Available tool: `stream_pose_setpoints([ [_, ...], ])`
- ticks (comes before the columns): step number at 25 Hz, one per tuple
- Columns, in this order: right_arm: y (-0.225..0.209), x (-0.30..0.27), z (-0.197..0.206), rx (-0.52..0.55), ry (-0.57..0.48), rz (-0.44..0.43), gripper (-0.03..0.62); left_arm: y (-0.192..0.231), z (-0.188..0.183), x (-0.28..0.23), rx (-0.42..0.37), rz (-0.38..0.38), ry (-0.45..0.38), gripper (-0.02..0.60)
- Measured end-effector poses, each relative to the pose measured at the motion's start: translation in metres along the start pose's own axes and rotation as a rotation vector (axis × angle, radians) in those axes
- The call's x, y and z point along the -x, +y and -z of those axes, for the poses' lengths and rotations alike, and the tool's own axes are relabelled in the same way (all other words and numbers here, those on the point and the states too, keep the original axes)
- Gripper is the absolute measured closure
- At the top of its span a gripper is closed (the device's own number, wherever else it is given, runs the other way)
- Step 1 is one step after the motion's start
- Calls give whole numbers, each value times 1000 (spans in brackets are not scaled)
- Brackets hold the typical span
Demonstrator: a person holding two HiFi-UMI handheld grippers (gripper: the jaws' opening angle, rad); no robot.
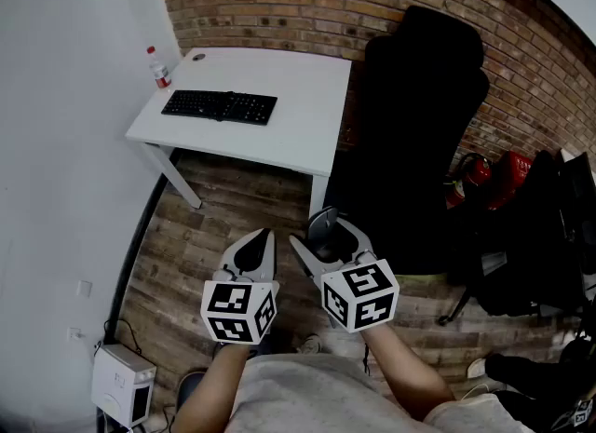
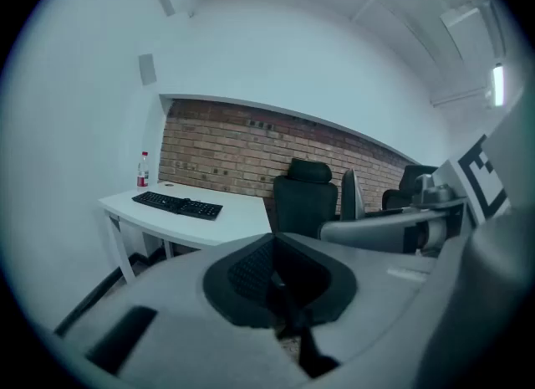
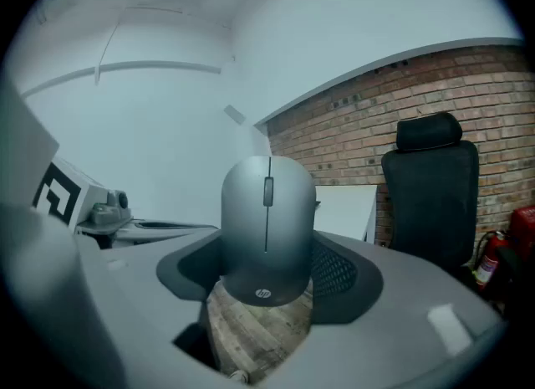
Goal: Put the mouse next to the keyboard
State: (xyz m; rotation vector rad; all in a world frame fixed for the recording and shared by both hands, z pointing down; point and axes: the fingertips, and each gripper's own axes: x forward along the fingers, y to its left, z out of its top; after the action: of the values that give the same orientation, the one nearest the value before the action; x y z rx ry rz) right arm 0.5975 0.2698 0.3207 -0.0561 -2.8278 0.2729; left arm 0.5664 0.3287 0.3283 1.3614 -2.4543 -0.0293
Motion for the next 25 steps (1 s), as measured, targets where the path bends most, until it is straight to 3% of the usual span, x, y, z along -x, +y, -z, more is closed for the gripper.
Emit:
stream_pose_setpoints([
  [16,-16,-16,-6,-67,4,1,281,9,-8,-19,12,13,26,588],
  [25,-20,-82,-12,-83,8,36,281,69,-15,-58,24,52,41,589],
])
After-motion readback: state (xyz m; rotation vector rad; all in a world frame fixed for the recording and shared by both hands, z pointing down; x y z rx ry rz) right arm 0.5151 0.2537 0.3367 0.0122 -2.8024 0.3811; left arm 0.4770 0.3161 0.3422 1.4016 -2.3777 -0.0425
